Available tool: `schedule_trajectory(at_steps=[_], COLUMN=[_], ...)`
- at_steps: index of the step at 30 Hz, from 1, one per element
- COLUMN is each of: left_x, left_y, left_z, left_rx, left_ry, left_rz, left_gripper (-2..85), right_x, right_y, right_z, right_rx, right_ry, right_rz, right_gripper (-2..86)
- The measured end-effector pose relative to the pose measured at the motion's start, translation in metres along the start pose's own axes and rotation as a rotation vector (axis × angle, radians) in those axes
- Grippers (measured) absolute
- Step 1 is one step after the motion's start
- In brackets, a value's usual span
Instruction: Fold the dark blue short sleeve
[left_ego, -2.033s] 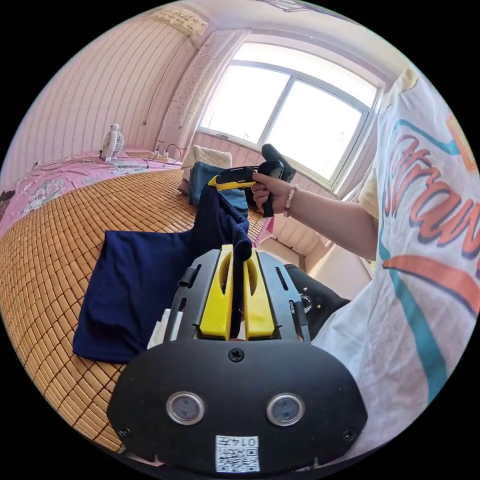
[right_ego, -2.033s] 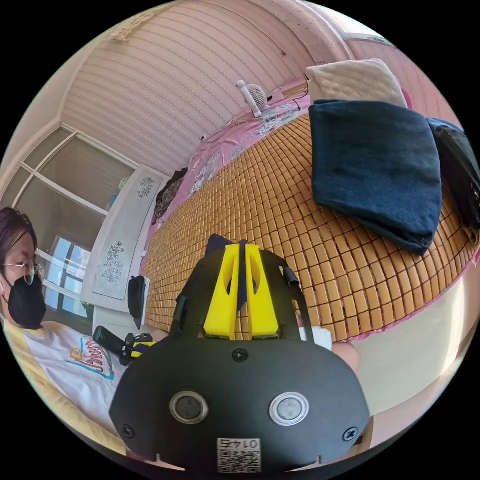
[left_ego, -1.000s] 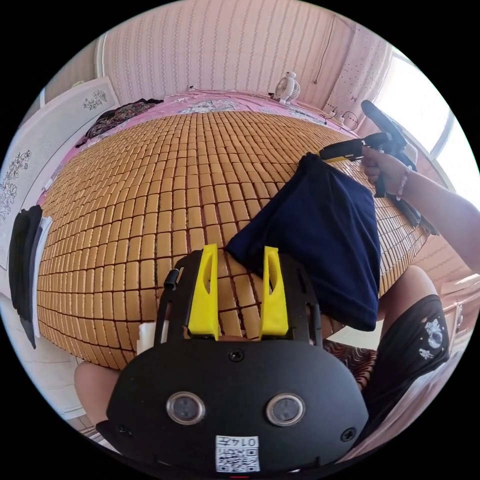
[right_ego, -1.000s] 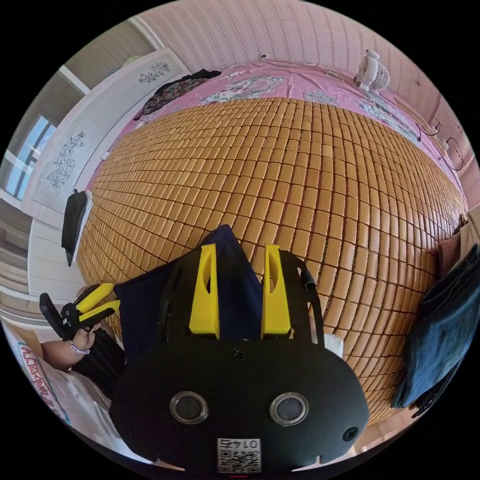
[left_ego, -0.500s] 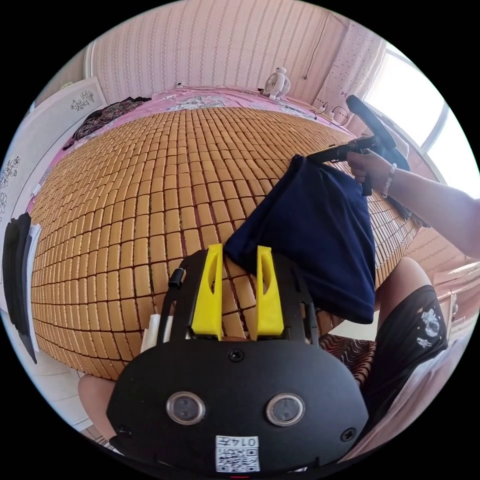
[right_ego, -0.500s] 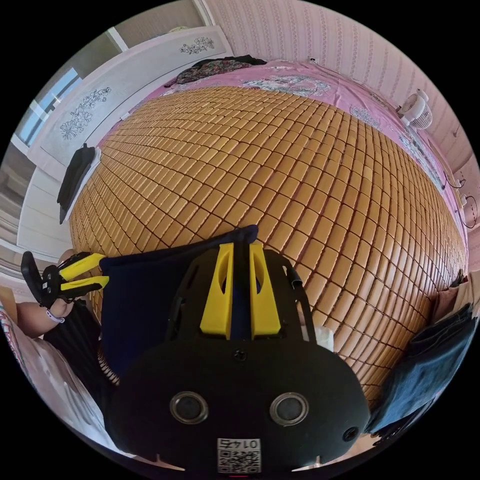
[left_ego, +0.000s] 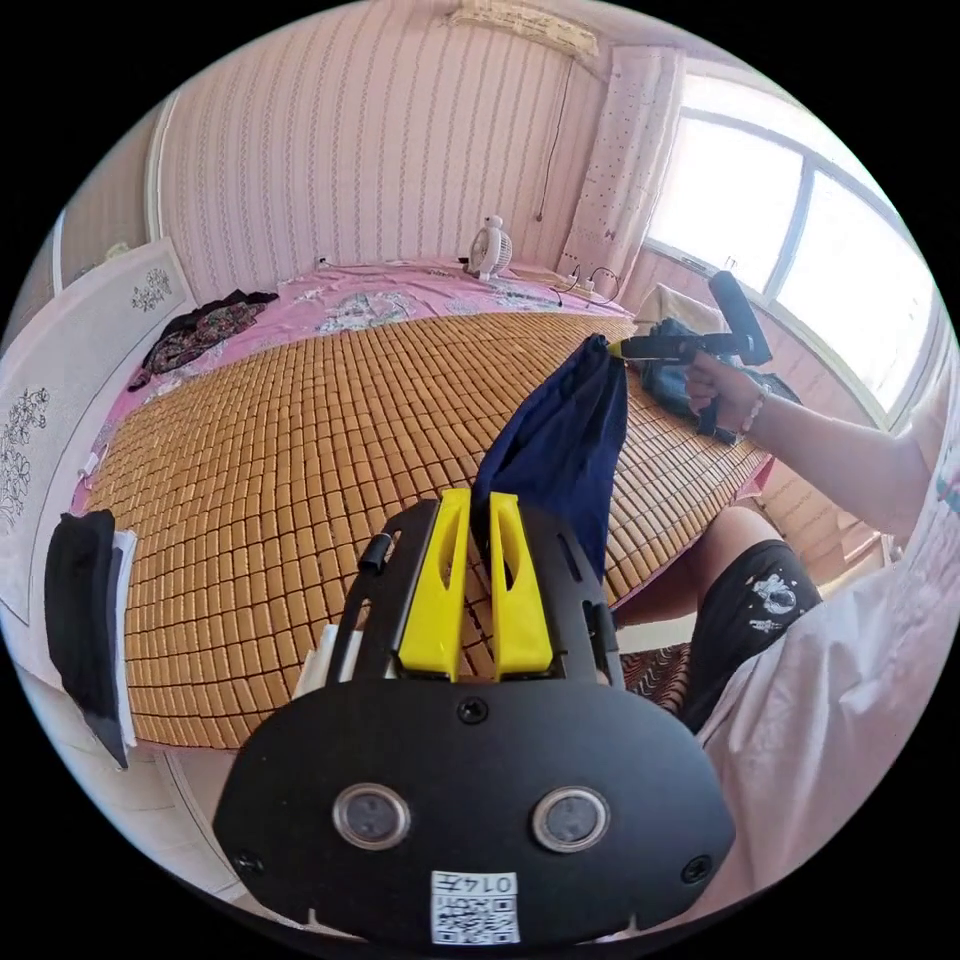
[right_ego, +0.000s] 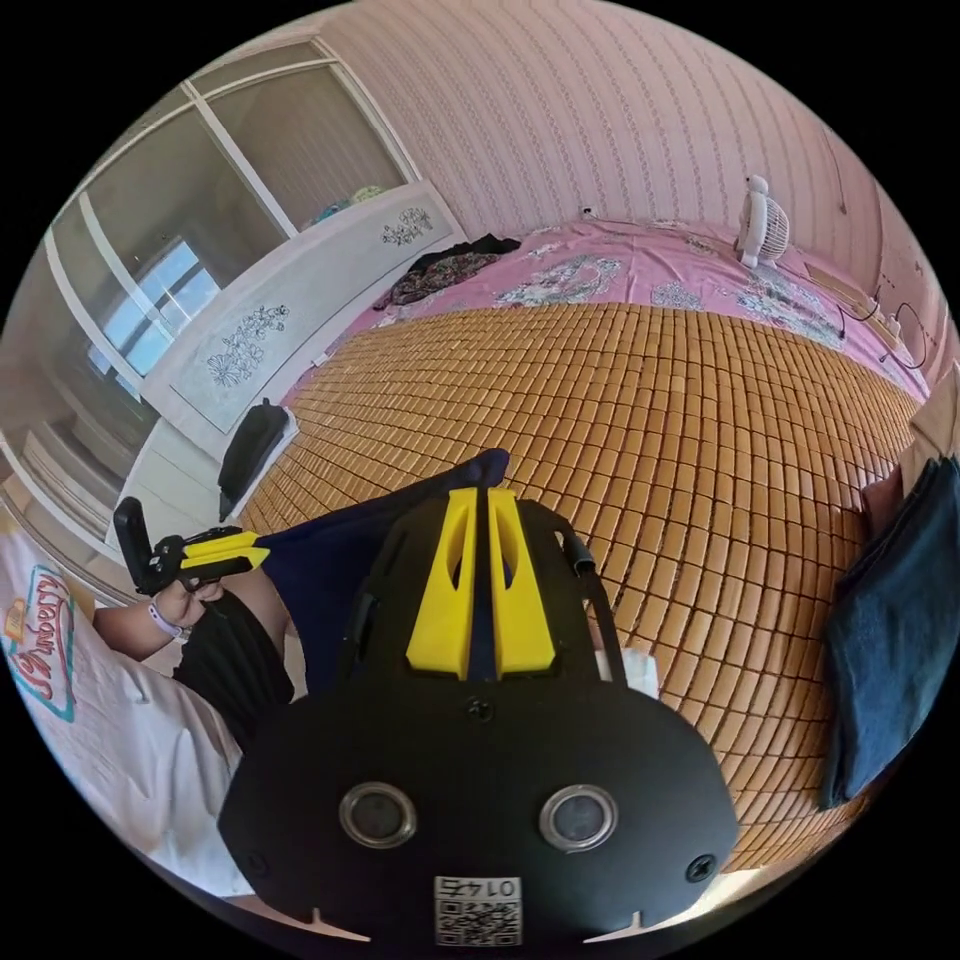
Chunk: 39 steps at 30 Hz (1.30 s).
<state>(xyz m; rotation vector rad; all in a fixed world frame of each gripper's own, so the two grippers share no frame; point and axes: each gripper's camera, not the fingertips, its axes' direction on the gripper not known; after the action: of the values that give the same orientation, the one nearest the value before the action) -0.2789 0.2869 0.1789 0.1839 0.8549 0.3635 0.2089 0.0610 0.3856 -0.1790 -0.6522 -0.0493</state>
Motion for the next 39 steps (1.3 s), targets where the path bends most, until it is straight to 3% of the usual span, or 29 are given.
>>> schedule_trajectory(at_steps=[11, 25, 28, 33, 35, 39], left_x=[-0.013, -0.129, -0.190, -0.313, -0.336, -0.308], left_y=[0.038, 0.145, 0.147, 0.187, 0.218, 0.243], left_z=[-0.144, -0.265, -0.279, -0.268, -0.245, -0.202], left_rx=[0.188, 0.386, 0.344, 0.367, 0.337, 0.337], left_ry=[-0.267, -0.570, -0.663, -0.603, -0.580, -0.494], left_rz=[-0.117, -0.553, -0.649, -0.991, -1.100, -1.056], left_gripper=[3.9, 3.9, 4.4, 6.9, 7.6, 6.2], right_x=[-0.076, -0.276, -0.351, -0.439, -0.441, -0.364], right_y=[0.002, -0.094, -0.140, -0.214, -0.222, -0.181], right_z=[-0.035, 0.096, 0.138, 0.261, 0.309, 0.305], right_rx=[0.151, 0.004, -0.048, -0.177, -0.404, -0.402], right_ry=[-0.184, -0.519, -0.471, -0.315, -0.187, -0.242], right_rz=[-0.197, -0.576, -0.682, -0.567, -0.560, -0.526], right_gripper=[0.7, 1.1, 1.8, 4.7, 6.4, 7.1])
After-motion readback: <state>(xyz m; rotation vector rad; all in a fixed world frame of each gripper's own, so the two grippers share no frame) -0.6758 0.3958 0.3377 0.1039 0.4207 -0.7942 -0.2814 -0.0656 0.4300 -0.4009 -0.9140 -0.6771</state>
